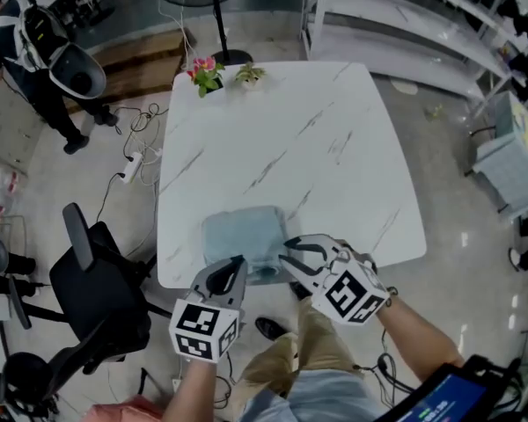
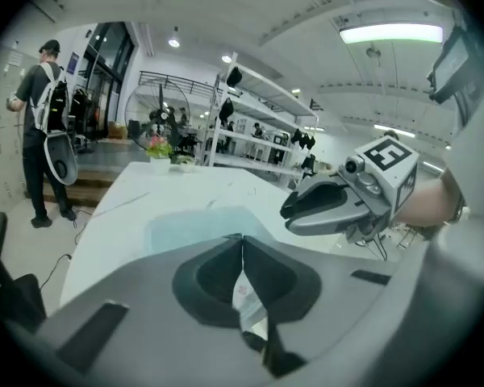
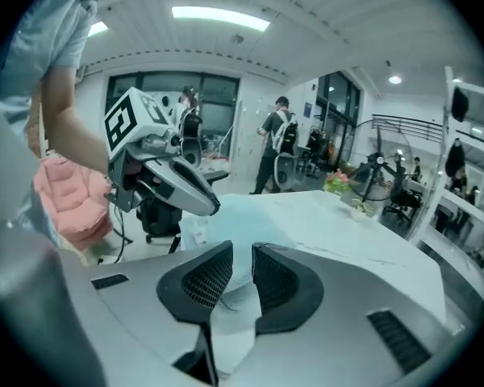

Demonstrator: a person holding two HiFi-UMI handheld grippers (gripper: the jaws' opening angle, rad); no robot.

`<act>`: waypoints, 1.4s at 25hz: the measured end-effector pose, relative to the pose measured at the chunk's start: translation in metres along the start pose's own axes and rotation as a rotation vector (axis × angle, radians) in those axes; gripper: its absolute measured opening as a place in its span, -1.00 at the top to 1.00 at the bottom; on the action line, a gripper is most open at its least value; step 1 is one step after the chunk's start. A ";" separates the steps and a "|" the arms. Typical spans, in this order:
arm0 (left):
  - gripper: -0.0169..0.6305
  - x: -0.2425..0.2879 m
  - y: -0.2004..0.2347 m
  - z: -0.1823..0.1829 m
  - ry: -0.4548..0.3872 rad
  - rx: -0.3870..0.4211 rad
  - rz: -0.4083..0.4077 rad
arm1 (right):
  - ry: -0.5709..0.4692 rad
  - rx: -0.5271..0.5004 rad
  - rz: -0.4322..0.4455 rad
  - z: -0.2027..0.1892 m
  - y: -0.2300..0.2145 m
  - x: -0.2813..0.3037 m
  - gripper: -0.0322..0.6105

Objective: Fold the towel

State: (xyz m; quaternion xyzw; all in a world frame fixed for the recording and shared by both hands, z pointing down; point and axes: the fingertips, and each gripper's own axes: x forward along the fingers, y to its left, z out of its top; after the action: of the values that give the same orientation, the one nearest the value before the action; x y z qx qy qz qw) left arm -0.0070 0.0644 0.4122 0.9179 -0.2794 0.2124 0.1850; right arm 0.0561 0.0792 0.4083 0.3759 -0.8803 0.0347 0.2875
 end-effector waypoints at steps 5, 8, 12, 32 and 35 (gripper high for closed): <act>0.92 -0.064 0.007 0.057 -0.213 -0.028 0.135 | -0.121 0.101 -0.146 0.029 -0.018 -0.050 0.61; 0.92 -0.103 -0.007 0.094 -0.323 -0.016 0.224 | -0.215 0.152 -0.211 0.060 -0.024 -0.083 0.61; 0.92 -0.145 -0.048 0.134 -0.420 0.017 0.319 | -0.335 0.182 -0.239 0.106 -0.013 -0.129 0.61; 0.92 -0.212 -0.183 0.171 -0.571 0.117 0.526 | -0.549 0.127 -0.329 0.164 0.040 -0.263 0.85; 0.92 -0.214 -0.188 0.172 -0.576 0.126 0.532 | -0.553 0.123 -0.328 0.163 0.041 -0.267 0.85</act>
State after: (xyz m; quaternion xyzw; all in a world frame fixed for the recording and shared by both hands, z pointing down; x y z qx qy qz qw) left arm -0.0079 0.2243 0.1205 0.8451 -0.5343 0.0032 -0.0190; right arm 0.0972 0.2353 0.1367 0.5244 -0.8490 -0.0622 0.0163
